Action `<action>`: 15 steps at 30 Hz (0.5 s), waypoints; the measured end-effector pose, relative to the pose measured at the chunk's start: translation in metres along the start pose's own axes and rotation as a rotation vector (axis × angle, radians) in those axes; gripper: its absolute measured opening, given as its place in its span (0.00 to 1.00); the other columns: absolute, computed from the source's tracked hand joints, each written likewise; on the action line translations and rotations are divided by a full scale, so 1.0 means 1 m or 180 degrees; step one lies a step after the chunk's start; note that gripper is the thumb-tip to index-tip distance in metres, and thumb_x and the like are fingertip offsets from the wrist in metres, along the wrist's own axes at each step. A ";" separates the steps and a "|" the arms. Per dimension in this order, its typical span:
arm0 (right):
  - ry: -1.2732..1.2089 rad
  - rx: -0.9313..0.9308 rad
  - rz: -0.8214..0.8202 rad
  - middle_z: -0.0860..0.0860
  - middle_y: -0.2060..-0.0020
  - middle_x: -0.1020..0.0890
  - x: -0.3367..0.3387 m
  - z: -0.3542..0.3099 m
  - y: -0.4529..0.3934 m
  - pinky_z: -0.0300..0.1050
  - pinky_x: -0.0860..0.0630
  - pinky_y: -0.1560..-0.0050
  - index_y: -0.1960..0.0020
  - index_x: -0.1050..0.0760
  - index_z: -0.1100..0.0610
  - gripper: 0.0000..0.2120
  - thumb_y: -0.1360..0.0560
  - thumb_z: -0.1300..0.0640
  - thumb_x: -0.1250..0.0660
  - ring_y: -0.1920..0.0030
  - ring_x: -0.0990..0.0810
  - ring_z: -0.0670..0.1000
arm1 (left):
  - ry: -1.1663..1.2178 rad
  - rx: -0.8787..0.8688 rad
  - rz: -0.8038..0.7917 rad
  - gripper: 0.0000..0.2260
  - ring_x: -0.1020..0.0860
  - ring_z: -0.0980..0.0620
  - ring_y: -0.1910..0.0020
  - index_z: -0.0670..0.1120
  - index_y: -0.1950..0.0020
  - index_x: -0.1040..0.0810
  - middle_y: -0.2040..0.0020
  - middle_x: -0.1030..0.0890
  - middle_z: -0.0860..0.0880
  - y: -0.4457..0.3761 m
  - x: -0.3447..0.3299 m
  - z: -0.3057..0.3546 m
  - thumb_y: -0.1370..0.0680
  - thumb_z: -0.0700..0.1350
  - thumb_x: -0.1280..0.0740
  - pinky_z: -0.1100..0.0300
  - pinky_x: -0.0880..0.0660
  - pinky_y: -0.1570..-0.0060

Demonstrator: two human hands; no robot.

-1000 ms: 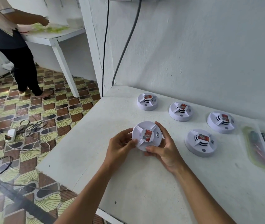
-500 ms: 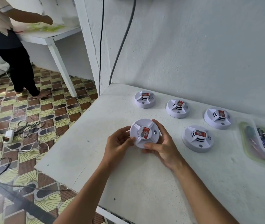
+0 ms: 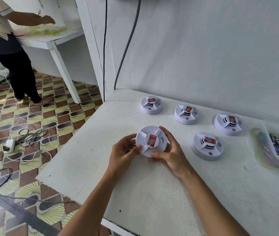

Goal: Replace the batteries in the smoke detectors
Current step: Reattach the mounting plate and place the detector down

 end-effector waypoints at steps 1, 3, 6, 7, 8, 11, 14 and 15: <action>-0.0002 0.0004 -0.0006 0.57 0.38 0.23 0.000 0.000 0.000 0.55 0.20 0.58 0.31 0.32 0.44 0.42 0.39 0.72 0.26 0.46 0.19 0.57 | 0.0008 0.0001 0.0001 0.18 0.16 0.46 0.48 0.45 0.38 0.22 0.48 0.15 0.46 0.000 0.000 0.000 0.28 0.43 0.29 0.45 0.21 0.45; -0.0010 0.0013 -0.0011 0.57 0.39 0.23 0.000 0.000 0.001 0.55 0.20 0.58 0.32 0.31 0.44 0.41 0.38 0.72 0.26 0.46 0.19 0.58 | 0.0026 -0.0002 0.0002 0.17 0.16 0.46 0.48 0.45 0.39 0.22 0.48 0.15 0.46 0.000 0.000 0.000 0.28 0.43 0.29 0.45 0.21 0.45; -0.0056 0.0015 0.0033 0.57 0.40 0.21 0.000 0.000 0.001 0.55 0.20 0.58 0.34 0.29 0.44 0.38 0.37 0.70 0.26 0.46 0.19 0.58 | 0.0056 -0.0022 -0.0012 0.16 0.16 0.46 0.48 0.45 0.39 0.21 0.48 0.15 0.46 0.001 0.000 0.002 0.27 0.43 0.30 0.46 0.21 0.45; -0.0101 -0.0009 0.0060 0.58 0.42 0.21 0.000 -0.001 0.000 0.55 0.20 0.58 0.34 0.30 0.45 0.36 0.36 0.68 0.26 0.46 0.19 0.59 | 0.0067 -0.0026 -0.0014 0.16 0.16 0.46 0.48 0.46 0.39 0.21 0.48 0.15 0.46 0.001 0.000 0.002 0.27 0.44 0.30 0.46 0.21 0.45; -0.0172 -0.0047 0.0069 0.59 0.43 0.20 0.001 -0.001 0.000 0.56 0.19 0.58 0.32 0.30 0.47 0.35 0.35 0.67 0.27 0.46 0.18 0.60 | 0.0074 -0.0030 -0.0012 0.16 0.16 0.45 0.48 0.46 0.39 0.21 0.48 0.15 0.46 0.001 0.000 0.003 0.27 0.44 0.30 0.46 0.21 0.45; -0.0306 -0.0116 -0.0003 0.61 0.45 0.19 0.002 -0.001 -0.001 0.58 0.20 0.55 0.31 0.31 0.53 0.31 0.32 0.65 0.29 0.47 0.19 0.63 | 0.0102 -0.0037 0.0024 0.17 0.17 0.46 0.48 0.45 0.38 0.21 0.48 0.15 0.47 0.001 0.001 0.004 0.27 0.44 0.30 0.45 0.21 0.45; -0.0276 -0.0113 -0.0039 0.63 0.45 0.19 0.001 -0.003 0.000 0.58 0.20 0.52 0.33 0.29 0.52 0.29 0.32 0.67 0.32 0.47 0.19 0.62 | 0.0149 -0.0054 0.0077 0.18 0.17 0.47 0.47 0.44 0.37 0.22 0.48 0.15 0.47 0.001 0.003 0.004 0.27 0.44 0.30 0.45 0.21 0.44; -0.0290 -0.0116 -0.0047 0.62 0.45 0.19 0.001 -0.002 0.000 0.58 0.20 0.52 0.33 0.28 0.52 0.29 0.32 0.67 0.32 0.47 0.19 0.62 | 0.0172 -0.0052 0.0089 0.18 0.17 0.47 0.46 0.43 0.37 0.22 0.47 0.15 0.47 0.001 0.003 0.003 0.27 0.44 0.30 0.45 0.21 0.44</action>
Point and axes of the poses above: each hand's wrist, its own y-axis away from the middle knuckle, its own x-axis out of the back of the hand, z = x × y, the point moved 4 cm from there along -y, towards the middle knuckle
